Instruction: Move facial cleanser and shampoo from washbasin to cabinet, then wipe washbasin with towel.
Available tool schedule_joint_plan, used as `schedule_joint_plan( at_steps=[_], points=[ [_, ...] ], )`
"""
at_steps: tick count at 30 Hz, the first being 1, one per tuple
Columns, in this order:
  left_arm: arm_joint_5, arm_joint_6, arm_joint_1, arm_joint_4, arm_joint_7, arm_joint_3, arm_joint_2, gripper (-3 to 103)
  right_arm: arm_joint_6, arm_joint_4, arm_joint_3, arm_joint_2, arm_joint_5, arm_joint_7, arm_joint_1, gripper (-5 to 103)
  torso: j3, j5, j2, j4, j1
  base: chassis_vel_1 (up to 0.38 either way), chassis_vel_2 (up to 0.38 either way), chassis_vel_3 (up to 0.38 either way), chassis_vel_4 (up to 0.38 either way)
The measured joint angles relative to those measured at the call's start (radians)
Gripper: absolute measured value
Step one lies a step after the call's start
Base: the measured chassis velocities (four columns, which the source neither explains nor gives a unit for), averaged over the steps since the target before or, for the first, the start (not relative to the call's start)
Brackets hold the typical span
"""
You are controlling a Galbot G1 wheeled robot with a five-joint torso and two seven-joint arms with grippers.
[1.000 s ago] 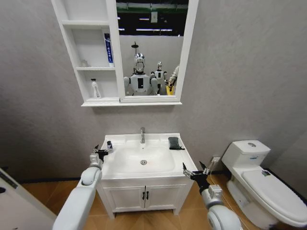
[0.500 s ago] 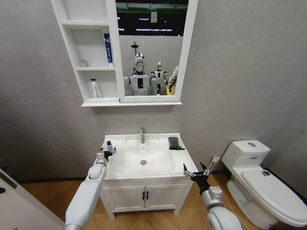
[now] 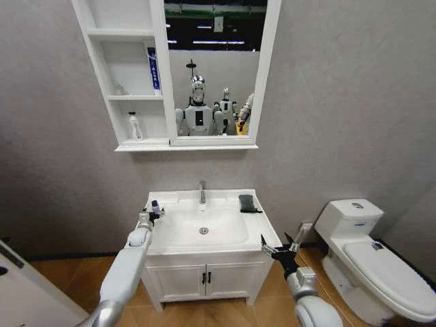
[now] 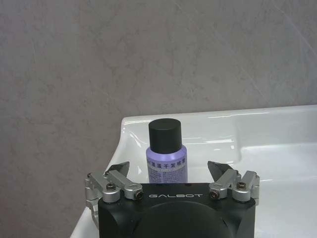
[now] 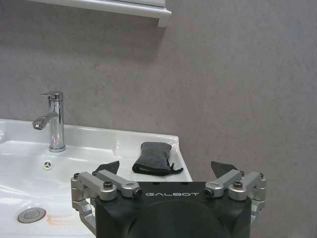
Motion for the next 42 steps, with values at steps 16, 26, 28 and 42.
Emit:
schedule_joint_plan(
  at_steps=[16,26,28,42],
  points=[
    [0.007,-0.009,-0.05,0.072,0.032,-0.02,-0.036,43,0.0,-0.008,-0.003,-0.012,0.002,-0.004,0.015,100,0.0,0.0,0.0,0.0,0.0,0.0,0.0,0.0,0.0],
    [-0.152,0.109,0.112,-0.389,-0.109,-0.01,0.087,43,-0.002,-0.011,-0.004,-0.009,0.002,-0.003,0.019,100,0.0,-0.0001,0.0,0.0,0.0,0.0,0.0,0.0,0.0],
    [-0.202,0.16,0.16,-0.526,-0.164,-0.014,0.136,43,-0.003,-0.011,-0.007,-0.009,0.001,-0.003,0.02,100,0.0,0.0002,0.0,0.0002,0.0,0.0,0.0,0.0,0.0],
    [-0.681,0.487,-0.115,-0.892,-0.327,0.005,0.52,43,-0.006,-0.001,-0.029,-0.005,-0.016,0.0,0.028,100,0.0,-0.0003,0.0,0.0,0.0,0.0,0.0,0.0,0.0]
  ],
)
